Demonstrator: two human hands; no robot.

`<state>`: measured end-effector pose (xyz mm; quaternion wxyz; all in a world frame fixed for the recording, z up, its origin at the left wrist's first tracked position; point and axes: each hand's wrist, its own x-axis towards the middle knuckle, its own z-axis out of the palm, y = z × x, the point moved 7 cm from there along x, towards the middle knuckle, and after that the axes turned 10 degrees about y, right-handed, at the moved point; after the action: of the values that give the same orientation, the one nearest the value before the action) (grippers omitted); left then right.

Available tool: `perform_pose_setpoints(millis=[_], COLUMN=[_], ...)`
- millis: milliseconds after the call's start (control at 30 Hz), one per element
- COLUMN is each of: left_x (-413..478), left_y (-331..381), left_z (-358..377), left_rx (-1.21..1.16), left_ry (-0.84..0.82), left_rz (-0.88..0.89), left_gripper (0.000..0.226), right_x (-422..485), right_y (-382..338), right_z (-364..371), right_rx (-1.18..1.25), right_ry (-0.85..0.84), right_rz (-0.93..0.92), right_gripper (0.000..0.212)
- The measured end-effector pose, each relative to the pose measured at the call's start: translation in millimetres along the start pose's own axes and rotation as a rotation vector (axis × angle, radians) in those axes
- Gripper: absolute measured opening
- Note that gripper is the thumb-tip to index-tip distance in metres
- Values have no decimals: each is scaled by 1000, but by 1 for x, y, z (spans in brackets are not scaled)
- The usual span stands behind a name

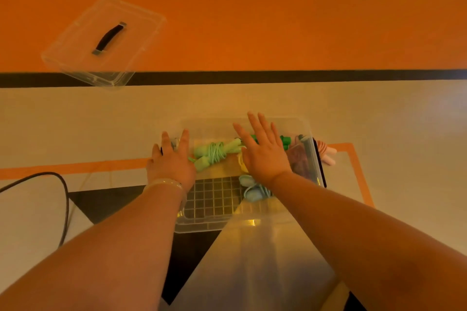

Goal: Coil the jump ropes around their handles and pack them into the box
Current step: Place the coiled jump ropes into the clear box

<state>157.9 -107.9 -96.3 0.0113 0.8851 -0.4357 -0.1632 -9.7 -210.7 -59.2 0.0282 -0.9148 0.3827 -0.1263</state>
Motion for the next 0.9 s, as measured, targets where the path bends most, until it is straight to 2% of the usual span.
perform_pose_setpoints(millis=[100, 233, 333, 433, 533, 633, 733, 800, 900], left_x=[4, 7, 8, 8, 6, 5, 6, 6, 5], left_y=[13, 23, 20, 19, 19, 20, 21, 21, 22], left_z=[-5, -5, -4, -5, -5, -6, -6, -5, -4], left_rx=[-19, -132, -114, -91, -100, -101, -98, -108, -121], left_ry=[54, 54, 49, 58, 44, 50, 63, 71, 81], left_rz=[12, -25, -9, 16, 15, 17, 23, 26, 27], left_gripper=[73, 81, 83, 84, 88, 93, 88, 84, 82], right_x=[-6, -27, -50, -73, -83, -83, -82, -86, -94], right_y=[54, 119, 161, 181, 190, 203, 216, 224, 226], right_z=[-30, -58, -55, -29, -6, 10, 19, 21, 19], right_rx=[6, 33, 109, 142, 92, 90, 51, -67, -115], right_ry=[0, 79, -2, -259, -416, -473, -484, -499, -530], right_rz=[241, 472, 669, 681, 627, 655, 685, 743, 822], right_gripper=[59, 52, 48, 53, 63, 73, 83, 78, 53])
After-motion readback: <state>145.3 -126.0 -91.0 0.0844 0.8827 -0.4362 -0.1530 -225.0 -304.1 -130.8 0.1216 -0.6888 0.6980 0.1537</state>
